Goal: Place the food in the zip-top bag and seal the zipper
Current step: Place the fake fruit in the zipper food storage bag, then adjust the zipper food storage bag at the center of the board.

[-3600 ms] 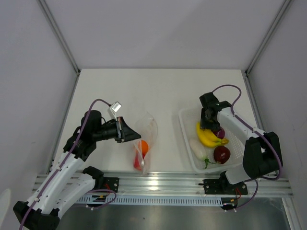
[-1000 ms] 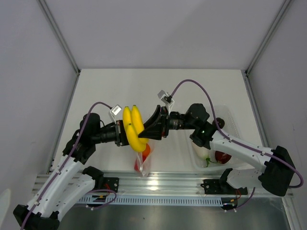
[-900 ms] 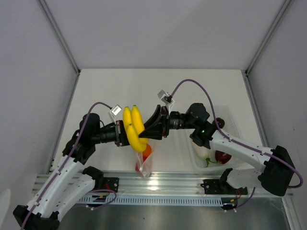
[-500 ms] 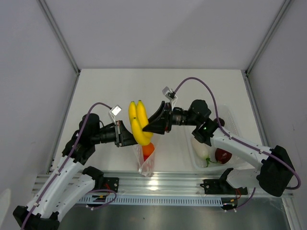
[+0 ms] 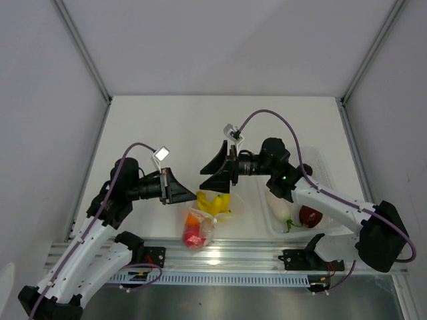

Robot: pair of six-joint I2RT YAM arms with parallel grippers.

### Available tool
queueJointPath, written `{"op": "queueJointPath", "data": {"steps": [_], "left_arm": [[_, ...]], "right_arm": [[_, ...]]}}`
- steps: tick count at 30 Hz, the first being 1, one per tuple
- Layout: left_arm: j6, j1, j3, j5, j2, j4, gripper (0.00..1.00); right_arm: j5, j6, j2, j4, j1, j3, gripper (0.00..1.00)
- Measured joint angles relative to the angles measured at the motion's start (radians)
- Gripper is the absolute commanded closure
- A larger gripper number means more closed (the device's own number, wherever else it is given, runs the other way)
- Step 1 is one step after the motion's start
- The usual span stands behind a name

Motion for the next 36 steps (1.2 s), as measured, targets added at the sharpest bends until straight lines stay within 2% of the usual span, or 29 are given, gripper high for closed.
{"op": "queueJointPath", "data": {"steps": [6, 13, 17, 19, 26, 33, 36], "left_arm": [[0.000, 0.000, 0.000, 0.000, 0.000, 0.000, 0.99], [0.002, 0.000, 0.000, 0.000, 0.005, -0.002, 0.99], [0.002, 0.000, 0.000, 0.000, 0.019, -0.002, 1.00], [0.002, 0.000, 0.000, 0.000, 0.021, -0.001, 0.99], [0.002, 0.000, 0.000, 0.000, 0.019, -0.001, 1.00], [0.002, 0.000, 0.000, 0.000, 0.018, -0.001, 1.00], [0.002, 0.000, 0.000, 0.000, 0.013, -0.001, 1.00]], "right_arm": [[0.016, -0.038, -0.016, -0.139, 0.005, 0.044, 0.22], [0.457, -0.073, -0.140, -0.653, 0.087, 0.267, 0.23], [0.606, -0.033, -0.203, -0.866, 0.082, 0.305, 0.25], [0.658, 0.000, -0.208, -0.940, 0.075, 0.280, 0.30], [0.700, 0.080, -0.171, -1.064, 0.051, 0.070, 0.34], [0.687, 0.072, -0.137, -1.028, 0.052, 0.047, 0.38], [0.669, 0.048, -0.104, -0.988, 0.052, 0.047, 0.46]]}}
